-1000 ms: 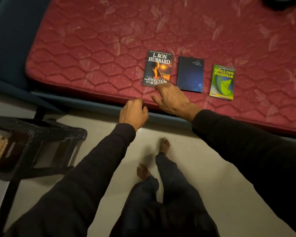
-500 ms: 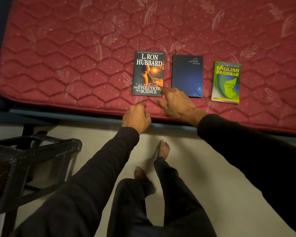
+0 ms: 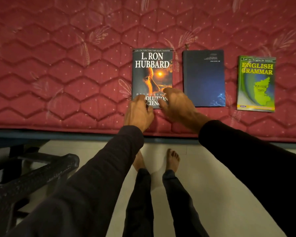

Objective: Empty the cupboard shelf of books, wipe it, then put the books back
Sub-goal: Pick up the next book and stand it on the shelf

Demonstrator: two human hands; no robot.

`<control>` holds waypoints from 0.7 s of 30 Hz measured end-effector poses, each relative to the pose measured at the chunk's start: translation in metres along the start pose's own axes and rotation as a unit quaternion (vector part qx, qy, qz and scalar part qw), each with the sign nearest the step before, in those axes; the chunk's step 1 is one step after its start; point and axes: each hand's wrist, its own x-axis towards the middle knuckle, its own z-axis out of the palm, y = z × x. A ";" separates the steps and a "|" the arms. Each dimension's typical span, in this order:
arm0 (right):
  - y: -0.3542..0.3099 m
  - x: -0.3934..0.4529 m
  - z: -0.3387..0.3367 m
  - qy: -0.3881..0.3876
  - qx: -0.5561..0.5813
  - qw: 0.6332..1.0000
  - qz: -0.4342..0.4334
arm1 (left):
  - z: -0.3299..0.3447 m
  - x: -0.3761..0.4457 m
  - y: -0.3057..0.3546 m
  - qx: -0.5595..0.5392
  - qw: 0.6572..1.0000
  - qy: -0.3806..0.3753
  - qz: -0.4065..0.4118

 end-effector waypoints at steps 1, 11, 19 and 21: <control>0.002 0.008 0.005 0.011 0.010 1.000 0.008 | 0.005 0.011 -0.005 -0.006 1.000 0.006 0.002; 0.017 0.062 0.051 0.094 0.094 0.982 0.137 | 0.040 0.075 -0.039 -0.031 0.999 0.038 -0.019; 0.021 0.095 0.050 0.085 0.141 0.959 0.232 | 0.038 0.114 -0.057 -0.232 0.964 0.073 -0.103; 0.026 0.096 0.051 0.085 0.174 0.956 0.219 | 0.033 0.115 -0.059 -0.296 0.945 0.045 -0.129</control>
